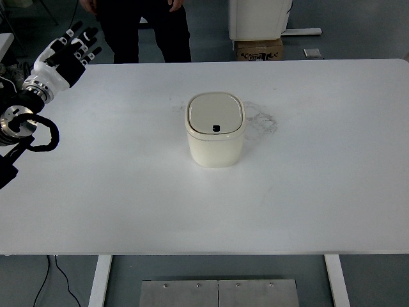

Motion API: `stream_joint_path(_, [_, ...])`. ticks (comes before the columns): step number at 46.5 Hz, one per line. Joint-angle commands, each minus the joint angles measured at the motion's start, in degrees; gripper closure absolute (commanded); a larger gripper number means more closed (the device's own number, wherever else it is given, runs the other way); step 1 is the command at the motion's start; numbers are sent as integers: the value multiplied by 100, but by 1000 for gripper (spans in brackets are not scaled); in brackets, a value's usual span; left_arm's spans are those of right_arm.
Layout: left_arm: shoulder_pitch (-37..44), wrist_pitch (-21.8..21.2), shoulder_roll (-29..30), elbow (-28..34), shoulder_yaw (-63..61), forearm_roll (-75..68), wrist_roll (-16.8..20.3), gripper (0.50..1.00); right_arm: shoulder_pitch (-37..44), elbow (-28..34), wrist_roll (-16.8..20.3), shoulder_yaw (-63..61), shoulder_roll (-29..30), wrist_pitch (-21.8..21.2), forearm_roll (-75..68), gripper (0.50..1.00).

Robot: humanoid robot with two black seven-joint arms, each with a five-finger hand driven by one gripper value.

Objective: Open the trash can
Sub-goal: 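Raise the left hand and reach over toward the cream trash can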

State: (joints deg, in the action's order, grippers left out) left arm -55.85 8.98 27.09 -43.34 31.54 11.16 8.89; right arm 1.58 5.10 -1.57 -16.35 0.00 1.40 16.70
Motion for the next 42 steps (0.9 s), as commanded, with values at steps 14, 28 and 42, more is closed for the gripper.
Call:
stream_joint_path(14, [-1261, 33, 420, -983, -1773, -254, -37, 500, 0, 0, -1, 0, 0, 1, 0, 509])
stream_joint_path(28, [-1850, 121, 420, -1563, -2565, -1747, -37, 500, 0, 0, -1, 0, 0, 1, 0, 509])
stream_joint_path(42, [-2394, 1026, 420, -2126, -3048, -3013, -37, 500, 0, 0, -1, 0, 0, 1, 0, 509])
